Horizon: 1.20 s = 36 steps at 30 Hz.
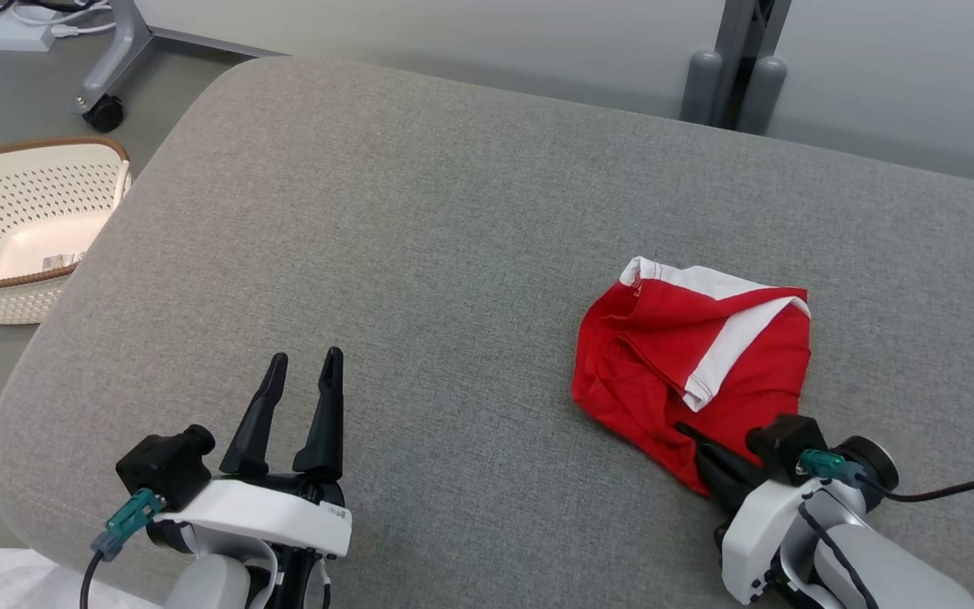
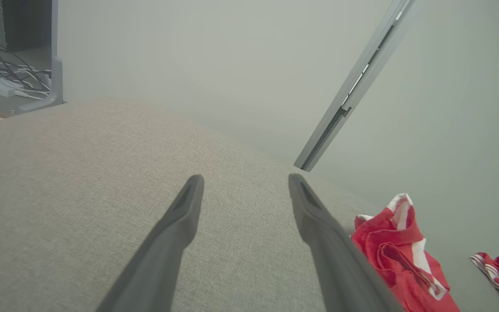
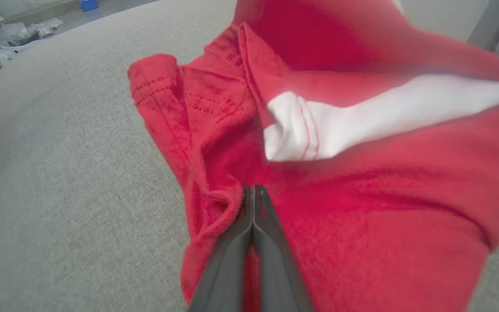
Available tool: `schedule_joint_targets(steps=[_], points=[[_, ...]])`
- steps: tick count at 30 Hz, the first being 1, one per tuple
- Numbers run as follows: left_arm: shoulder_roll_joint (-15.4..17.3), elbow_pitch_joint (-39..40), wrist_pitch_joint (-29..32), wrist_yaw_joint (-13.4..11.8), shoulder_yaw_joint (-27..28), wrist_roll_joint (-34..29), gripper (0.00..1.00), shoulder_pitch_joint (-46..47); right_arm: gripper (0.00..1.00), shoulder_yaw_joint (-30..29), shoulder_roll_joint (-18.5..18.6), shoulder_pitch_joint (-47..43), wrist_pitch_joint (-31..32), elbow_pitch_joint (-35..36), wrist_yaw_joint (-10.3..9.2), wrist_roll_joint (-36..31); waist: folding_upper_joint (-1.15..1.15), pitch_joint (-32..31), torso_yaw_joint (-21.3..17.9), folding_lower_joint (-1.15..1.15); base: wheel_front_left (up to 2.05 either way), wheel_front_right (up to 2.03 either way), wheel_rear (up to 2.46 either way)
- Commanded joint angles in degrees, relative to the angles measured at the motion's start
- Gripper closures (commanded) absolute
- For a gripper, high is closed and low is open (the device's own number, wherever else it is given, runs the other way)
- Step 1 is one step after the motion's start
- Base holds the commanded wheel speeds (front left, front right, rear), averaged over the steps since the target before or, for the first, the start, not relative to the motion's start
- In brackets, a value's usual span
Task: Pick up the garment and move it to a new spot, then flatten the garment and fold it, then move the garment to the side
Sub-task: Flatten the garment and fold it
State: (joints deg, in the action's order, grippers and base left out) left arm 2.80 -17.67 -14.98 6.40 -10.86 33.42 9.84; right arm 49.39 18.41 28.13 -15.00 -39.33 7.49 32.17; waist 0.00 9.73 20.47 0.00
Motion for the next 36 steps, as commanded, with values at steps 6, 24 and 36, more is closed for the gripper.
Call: schedule_joint_targets(steps=[6,24,36], points=[[0.23,-0.44,-0.16,-0.26,-0.68,0.64,0.00,1.35,1.00,3.55,2.03,2.69,-0.32,0.10,0.02,3.66,0.00,-0.05,0.33,0.00,0.00,0.00,0.00],[0.23,-0.29,-0.16,-0.18,-2.13,2.03,0.00,1.91,1.00,2.66,6.05,12.86,-0.32,-5.15,0.02,7.30,0.00,2.23,4.51,0.00,0.00,0.00,0.00],[0.23,0.52,-0.16,-0.91,-3.97,4.21,0.00,2.31,1.00,4.61,6.04,19.19,-0.31,-10.02,0.02,8.97,0.00,4.92,8.88,0.00,0.00,0.00,0.00]])
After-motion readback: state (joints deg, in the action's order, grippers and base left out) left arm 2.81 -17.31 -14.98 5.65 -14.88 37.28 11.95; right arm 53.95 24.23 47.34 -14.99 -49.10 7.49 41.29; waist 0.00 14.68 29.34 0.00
